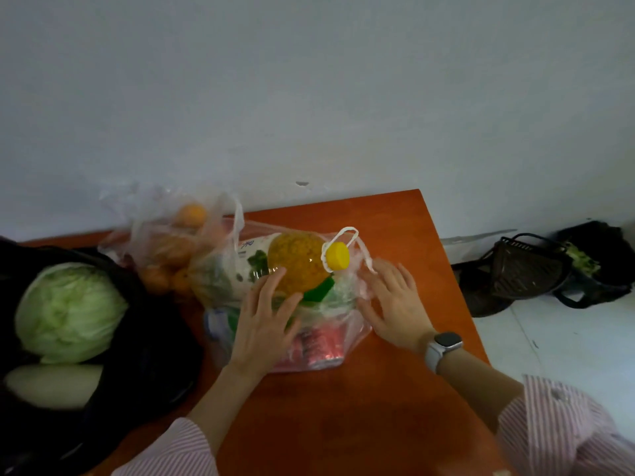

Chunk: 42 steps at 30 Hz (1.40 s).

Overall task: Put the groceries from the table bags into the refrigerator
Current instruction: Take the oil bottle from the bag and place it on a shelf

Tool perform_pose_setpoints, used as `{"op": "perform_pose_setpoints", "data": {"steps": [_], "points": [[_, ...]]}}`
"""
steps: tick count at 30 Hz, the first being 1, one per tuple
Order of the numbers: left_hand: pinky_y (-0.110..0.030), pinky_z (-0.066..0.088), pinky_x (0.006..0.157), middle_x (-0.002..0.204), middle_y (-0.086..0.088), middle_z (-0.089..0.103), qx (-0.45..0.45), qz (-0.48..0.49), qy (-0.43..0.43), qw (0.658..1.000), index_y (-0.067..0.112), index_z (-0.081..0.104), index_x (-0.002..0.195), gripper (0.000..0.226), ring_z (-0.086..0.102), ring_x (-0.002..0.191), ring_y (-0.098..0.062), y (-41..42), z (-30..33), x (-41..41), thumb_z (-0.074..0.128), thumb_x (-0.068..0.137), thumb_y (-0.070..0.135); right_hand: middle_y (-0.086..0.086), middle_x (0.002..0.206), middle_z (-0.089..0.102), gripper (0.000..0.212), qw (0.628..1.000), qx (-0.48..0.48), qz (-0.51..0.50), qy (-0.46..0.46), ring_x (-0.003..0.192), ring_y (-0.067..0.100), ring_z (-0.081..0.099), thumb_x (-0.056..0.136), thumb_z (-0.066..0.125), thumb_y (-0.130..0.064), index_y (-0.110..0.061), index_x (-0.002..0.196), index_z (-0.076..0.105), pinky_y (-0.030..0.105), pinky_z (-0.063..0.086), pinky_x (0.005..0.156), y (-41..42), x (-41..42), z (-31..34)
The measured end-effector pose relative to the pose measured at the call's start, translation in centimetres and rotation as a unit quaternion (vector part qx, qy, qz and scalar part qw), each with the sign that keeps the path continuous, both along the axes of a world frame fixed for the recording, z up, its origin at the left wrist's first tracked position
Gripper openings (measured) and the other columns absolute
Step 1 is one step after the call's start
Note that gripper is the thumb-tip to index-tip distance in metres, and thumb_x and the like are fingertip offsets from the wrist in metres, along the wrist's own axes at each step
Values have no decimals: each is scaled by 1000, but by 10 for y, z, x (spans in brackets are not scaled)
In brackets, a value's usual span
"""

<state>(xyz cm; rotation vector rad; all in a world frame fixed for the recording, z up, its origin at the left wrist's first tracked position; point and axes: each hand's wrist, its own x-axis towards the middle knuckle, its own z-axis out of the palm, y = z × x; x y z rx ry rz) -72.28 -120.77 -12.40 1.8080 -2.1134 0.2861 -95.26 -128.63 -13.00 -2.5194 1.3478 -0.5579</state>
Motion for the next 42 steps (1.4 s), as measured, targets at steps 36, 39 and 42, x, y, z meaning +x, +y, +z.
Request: {"op": "perform_pose_setpoints", "data": {"steps": [36,39,42], "points": [[-50,4,116,156,-13,-11,230,180,144,946,23,-12,146,112,-10,143,-29,-15,13,105,42,68,81,9,135,29,83,973,228,-13,23,122,28,41,72,70,-49,-24,139,28,38,42,98,-32,63,77],[-51,11,115,156,-15,-6,243,168,172,940,17,-8,147,112,-5,143,-29,-6,0,105,60,71,65,1,107,49,61,968,251,-11,1,92,17,52,69,74,-45,-19,116,45,22,42,73,-37,61,79],[-52,23,112,153,-16,20,167,178,145,959,13,18,147,102,20,140,-31,-3,-1,108,66,70,59,-7,83,52,46,962,271,-16,-20,70,7,50,70,75,-41,-23,100,45,15,38,56,-36,61,83]]}}
